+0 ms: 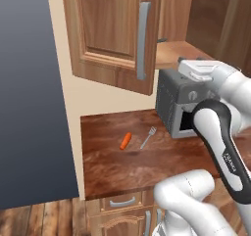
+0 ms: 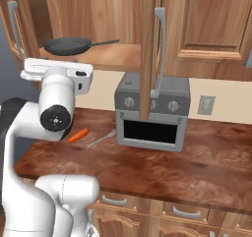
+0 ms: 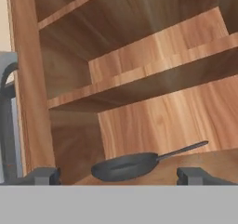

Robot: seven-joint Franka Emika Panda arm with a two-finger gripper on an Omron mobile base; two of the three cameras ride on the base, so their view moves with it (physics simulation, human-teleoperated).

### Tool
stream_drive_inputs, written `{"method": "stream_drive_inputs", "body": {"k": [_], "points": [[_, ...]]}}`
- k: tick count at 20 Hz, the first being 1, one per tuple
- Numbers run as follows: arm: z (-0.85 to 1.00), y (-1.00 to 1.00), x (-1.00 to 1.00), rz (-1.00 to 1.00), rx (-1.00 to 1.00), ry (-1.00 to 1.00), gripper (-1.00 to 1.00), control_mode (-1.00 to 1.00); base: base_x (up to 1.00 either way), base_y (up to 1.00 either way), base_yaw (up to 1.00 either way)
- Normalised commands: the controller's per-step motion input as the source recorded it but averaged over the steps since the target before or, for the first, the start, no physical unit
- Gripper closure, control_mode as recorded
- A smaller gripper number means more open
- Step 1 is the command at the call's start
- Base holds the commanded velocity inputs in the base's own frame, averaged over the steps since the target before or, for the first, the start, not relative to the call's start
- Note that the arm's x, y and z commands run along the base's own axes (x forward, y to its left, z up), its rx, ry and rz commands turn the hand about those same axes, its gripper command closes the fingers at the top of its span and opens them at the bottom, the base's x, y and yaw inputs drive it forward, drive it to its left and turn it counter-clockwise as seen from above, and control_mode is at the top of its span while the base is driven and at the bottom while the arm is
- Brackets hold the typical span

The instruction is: Pick the pan from the cabinet and place it on the stove. Then turn on the stove burner for the pan.

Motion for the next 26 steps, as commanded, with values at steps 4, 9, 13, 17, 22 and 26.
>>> {"method": "stream_drive_inputs", "body": {"k": [4, 9, 13, 17, 22, 26], "points": [[-0.02, -0.01, 0.26, 0.13, 0.12, 0.18, -1.00, -1.00, 0.00, 0.00, 0.00], [-0.01, -0.01, 0.21, 0.09, 0.10, 0.17, -1.00, -1.00, 0.00, 0.00, 0.00], [0.00, 0.00, 0.36, 0.09, 0.11, 0.23, -1.00, -1.00, 0.00, 0.00, 0.00], [0.00, 0.00, 0.41, 0.09, 0.09, 0.23, -1.00, -1.00, 0.00, 0.00, 0.00], [-0.07, 0.00, 0.40, 0.07, 0.09, 0.19, -1.00, -1.00, 0.00, 0.00, 0.00], [-0.13, 0.04, 0.42, 0.05, 0.09, 0.16, -1.00, -1.00, 0.00, 0.00, 0.00]]}}
